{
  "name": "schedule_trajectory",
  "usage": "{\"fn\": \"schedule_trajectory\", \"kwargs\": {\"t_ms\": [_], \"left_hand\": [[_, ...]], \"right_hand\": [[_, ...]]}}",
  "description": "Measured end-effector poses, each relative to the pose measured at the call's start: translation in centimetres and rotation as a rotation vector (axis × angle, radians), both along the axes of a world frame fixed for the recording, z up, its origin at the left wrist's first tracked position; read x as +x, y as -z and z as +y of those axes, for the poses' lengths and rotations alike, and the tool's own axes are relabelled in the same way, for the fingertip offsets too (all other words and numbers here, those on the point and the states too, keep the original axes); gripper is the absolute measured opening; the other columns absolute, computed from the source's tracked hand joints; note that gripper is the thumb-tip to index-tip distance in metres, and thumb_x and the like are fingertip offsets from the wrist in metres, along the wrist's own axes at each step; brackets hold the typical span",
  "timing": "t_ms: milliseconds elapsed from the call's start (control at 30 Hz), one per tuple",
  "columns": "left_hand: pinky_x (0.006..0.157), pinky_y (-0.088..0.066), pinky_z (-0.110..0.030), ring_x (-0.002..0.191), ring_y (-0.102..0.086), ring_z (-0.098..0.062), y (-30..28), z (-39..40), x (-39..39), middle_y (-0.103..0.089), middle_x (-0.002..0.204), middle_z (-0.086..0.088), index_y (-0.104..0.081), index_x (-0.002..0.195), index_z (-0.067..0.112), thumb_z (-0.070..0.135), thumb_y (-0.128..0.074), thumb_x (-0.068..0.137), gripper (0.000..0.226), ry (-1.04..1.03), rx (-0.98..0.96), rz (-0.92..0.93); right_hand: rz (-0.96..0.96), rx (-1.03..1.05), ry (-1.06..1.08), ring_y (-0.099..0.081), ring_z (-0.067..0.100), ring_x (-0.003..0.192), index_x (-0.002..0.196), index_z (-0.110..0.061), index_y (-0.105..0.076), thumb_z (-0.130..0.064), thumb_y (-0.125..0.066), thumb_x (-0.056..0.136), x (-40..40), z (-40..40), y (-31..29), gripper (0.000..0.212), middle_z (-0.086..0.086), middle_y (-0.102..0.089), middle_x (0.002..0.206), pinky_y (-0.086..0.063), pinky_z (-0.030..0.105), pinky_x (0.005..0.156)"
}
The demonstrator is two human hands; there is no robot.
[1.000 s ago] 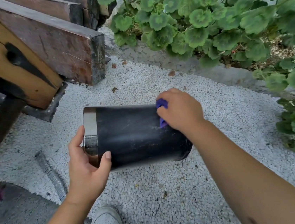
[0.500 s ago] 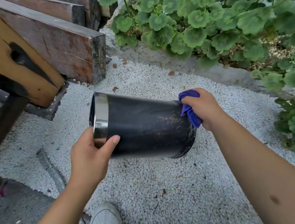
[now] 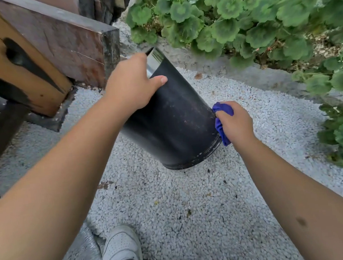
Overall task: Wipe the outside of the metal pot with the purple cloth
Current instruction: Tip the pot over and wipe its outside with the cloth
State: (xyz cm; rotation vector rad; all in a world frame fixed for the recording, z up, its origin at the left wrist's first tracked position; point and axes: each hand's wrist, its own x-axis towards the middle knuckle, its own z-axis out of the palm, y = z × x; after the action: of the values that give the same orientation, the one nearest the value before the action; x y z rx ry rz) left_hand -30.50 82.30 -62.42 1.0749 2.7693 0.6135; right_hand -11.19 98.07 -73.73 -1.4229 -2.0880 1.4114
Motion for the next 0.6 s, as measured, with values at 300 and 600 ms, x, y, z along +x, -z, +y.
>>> {"fn": "schedule_trajectory", "kwargs": {"t_ms": [300,600], "left_hand": [[0.061,-0.037,-0.038,0.085,-0.054,-0.036,0.4,1.0,-0.8,-0.054,0.083,-0.004,-0.045,0.101,0.011,0.048,-0.064,0.089,0.043,-0.026,0.003,0.077],[0.102,-0.037,-0.059,0.128,-0.036,-0.046,6.5,-8.8,0.4,-0.018,0.155,-0.026,-0.023,0.152,0.028,0.067,-0.078,0.059,0.115,0.132,-0.090,0.284]], "right_hand": [[0.154,0.145,0.140,-0.049,-0.012,0.102,0.135,-0.028,-0.050,-0.032,-0.062,0.089,1.5,-5.5,1.9,0.047,-0.013,-0.040,0.126,-0.036,0.002,0.086],[0.172,0.206,0.100,-0.045,-0.015,0.100,0.135,-0.026,-0.051,-0.034,-0.060,0.089,-0.4,-4.2,2.0,0.047,-0.015,-0.040,0.127,-0.028,-0.005,0.079]]}}
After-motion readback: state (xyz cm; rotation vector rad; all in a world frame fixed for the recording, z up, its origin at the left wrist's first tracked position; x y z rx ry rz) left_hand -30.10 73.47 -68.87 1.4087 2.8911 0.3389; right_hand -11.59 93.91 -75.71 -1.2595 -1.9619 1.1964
